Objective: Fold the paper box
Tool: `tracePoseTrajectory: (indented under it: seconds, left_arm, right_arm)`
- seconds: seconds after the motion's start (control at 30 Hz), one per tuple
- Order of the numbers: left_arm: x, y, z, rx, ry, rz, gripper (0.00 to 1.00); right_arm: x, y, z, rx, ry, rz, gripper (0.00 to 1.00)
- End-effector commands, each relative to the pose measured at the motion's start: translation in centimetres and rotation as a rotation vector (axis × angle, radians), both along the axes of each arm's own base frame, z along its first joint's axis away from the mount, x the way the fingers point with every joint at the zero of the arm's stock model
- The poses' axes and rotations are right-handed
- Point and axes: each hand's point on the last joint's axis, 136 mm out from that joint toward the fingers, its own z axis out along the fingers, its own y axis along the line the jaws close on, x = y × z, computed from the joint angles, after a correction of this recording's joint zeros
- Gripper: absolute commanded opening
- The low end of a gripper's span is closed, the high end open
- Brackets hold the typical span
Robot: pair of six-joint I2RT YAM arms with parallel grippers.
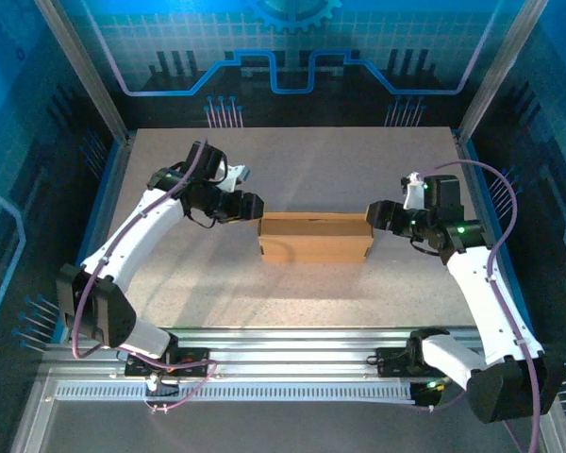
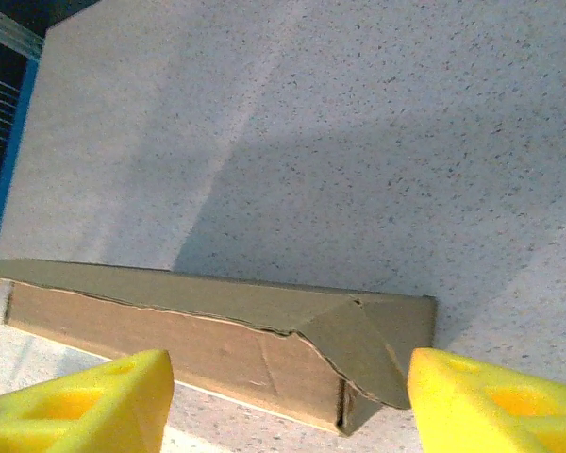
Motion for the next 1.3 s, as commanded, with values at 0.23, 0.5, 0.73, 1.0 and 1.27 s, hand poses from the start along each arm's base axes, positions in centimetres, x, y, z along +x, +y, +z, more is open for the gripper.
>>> tracePoseTrajectory:
  seconds: [0.23,0.5,0.73,1.0,1.27]
  left_arm:
    - [-0.7,0.1,-1.1,0.113,-0.01,-0.075,0.49]
    - [-0.3,-0.4,-0.8,0.129,-0.021,-0.097,0.46]
    - [-0.1,-0.8,-1.0,0.139,-0.015,-0.113,0.37]
    - [0.1,-1.3,-1.1,0.141,0.009,-0.115,0.27]
    - [0.1,-1.9,-1.7,0.146,0.045,-0.102,0.21]
  right_arm:
    - [-0.3,-0.2,0.1,-0.054,-0.01,0.054,0.6]
    - [0.1,-0.3,-0.9,-0.078,0.014,0.06,0.53]
    - [0.3,-0.2,-1.4,-0.1,0.026,0.074,0.42]
    - [0.3,0.1,-1.6,-0.117,0.031,0.084,0.32]
    - [0.4,0.5,-1.1,-0.12,0.029,0.098,0.2]
